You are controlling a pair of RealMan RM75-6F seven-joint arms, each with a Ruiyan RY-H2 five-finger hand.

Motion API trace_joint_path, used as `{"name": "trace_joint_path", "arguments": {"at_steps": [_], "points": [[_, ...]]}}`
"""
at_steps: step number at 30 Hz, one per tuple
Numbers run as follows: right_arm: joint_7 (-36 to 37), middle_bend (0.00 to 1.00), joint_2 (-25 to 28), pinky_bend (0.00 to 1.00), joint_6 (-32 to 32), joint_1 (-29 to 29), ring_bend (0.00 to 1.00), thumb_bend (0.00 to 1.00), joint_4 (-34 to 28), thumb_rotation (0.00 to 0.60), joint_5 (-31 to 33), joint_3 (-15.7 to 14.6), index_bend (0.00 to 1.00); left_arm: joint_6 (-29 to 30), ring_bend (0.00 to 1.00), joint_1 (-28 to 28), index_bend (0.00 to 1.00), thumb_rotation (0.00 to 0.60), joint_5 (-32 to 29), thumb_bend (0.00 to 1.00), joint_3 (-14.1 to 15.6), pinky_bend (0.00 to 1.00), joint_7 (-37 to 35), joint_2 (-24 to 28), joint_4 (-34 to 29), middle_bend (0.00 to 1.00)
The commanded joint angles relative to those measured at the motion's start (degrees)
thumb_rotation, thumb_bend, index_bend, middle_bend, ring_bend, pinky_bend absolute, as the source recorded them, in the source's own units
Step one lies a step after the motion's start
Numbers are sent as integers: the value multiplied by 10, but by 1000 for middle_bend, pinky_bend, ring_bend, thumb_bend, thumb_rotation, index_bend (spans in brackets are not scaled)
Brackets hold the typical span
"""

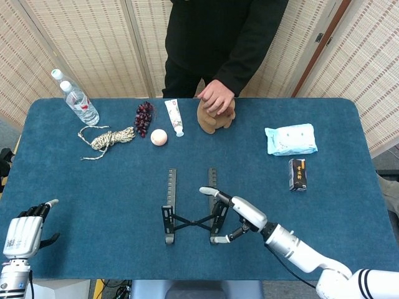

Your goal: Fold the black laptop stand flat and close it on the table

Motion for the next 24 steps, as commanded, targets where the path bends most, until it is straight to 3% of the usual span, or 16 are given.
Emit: {"name": "trace_joint_path", "arguments": {"at_steps": [1, 24], "points": [[2, 88, -2, 372, 2, 3, 108, 0, -1, 600, -6, -5, 91, 0, 343, 1, 227, 600, -1, 63, 0, 456, 0, 0, 0, 334], [-22, 88, 0, 372, 19, 15, 104, 0, -29, 600, -32, -31, 91, 1, 344, 6, 227, 600, -1, 63, 2, 457, -8, -8, 13, 341]]}}
